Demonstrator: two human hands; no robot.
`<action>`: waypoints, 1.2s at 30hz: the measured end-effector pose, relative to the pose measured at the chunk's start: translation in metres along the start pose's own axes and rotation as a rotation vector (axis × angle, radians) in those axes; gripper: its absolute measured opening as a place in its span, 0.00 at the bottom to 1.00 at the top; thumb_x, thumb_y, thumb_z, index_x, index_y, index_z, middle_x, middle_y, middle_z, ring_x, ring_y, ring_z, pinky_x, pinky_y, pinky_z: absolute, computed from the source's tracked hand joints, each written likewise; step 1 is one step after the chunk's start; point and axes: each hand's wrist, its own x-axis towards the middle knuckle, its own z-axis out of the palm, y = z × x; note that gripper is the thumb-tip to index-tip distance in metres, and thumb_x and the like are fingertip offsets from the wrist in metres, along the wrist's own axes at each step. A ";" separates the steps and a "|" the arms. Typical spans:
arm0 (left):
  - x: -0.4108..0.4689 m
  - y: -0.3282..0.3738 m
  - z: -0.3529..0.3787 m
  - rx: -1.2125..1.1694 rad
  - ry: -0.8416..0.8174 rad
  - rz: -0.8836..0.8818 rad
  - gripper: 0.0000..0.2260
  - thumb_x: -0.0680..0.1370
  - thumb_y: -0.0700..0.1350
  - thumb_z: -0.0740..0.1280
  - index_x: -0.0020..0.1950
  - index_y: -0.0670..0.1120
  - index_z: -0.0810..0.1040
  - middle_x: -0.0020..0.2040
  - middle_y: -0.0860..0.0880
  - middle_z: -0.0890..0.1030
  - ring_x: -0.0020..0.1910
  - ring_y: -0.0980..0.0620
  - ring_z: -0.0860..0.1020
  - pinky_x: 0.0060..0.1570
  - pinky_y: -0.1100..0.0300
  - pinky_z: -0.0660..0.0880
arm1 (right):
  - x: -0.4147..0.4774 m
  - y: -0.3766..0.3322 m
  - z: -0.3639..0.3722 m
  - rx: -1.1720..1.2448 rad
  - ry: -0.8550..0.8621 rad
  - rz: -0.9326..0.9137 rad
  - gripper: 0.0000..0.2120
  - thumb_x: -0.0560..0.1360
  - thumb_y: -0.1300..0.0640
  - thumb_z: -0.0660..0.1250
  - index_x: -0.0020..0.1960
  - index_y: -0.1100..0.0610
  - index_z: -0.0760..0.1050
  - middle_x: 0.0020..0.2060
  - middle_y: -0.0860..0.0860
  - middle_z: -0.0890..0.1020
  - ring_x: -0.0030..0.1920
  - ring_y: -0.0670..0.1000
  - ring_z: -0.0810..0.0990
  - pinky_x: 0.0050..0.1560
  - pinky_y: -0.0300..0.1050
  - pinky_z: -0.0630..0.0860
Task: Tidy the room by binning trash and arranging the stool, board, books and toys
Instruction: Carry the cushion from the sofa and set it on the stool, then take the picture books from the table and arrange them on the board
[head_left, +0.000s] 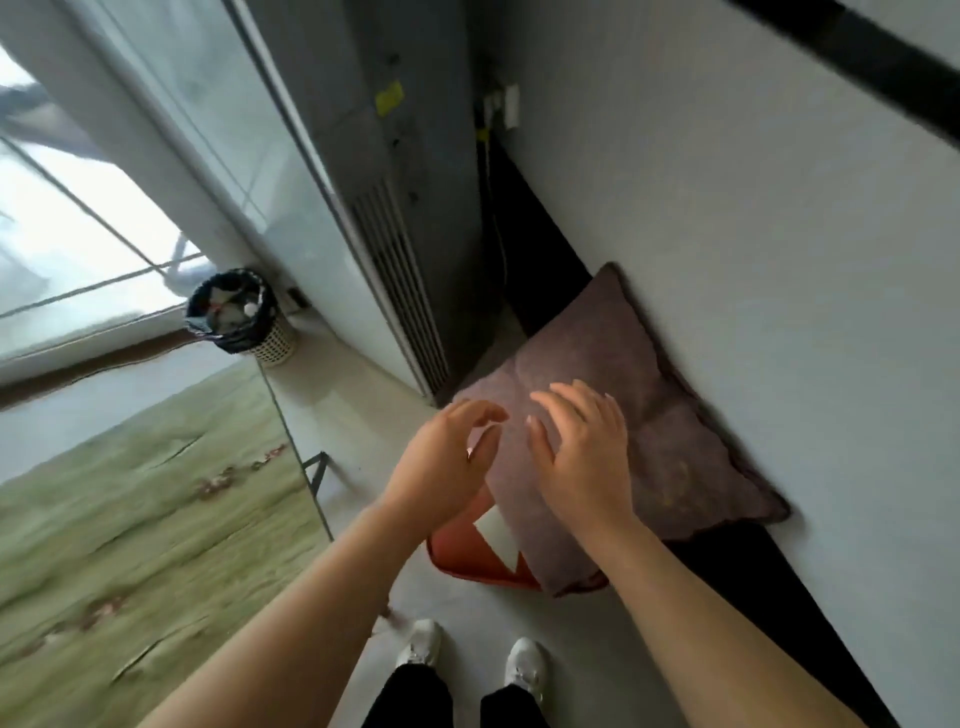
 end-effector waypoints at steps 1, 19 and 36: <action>-0.015 -0.004 -0.017 -0.005 0.042 -0.027 0.10 0.80 0.47 0.62 0.61 0.52 0.77 0.57 0.56 0.78 0.56 0.59 0.75 0.57 0.64 0.72 | -0.001 -0.017 -0.001 0.018 -0.012 -0.066 0.19 0.79 0.48 0.55 0.60 0.54 0.78 0.60 0.52 0.80 0.65 0.54 0.74 0.69 0.50 0.61; -0.379 -0.122 -0.173 -0.021 0.775 -0.504 0.08 0.78 0.42 0.66 0.55 0.46 0.81 0.51 0.54 0.81 0.51 0.61 0.78 0.51 0.80 0.67 | -0.154 -0.312 0.065 0.261 -0.397 -0.753 0.12 0.74 0.58 0.68 0.57 0.56 0.80 0.55 0.52 0.82 0.60 0.53 0.78 0.63 0.53 0.73; -0.708 -0.216 -0.218 -0.071 1.248 -1.006 0.06 0.78 0.44 0.66 0.52 0.46 0.82 0.48 0.54 0.82 0.48 0.60 0.79 0.47 0.79 0.68 | -0.420 -0.567 0.143 0.314 -0.778 -1.206 0.12 0.76 0.55 0.67 0.58 0.56 0.80 0.54 0.50 0.83 0.51 0.51 0.82 0.51 0.42 0.76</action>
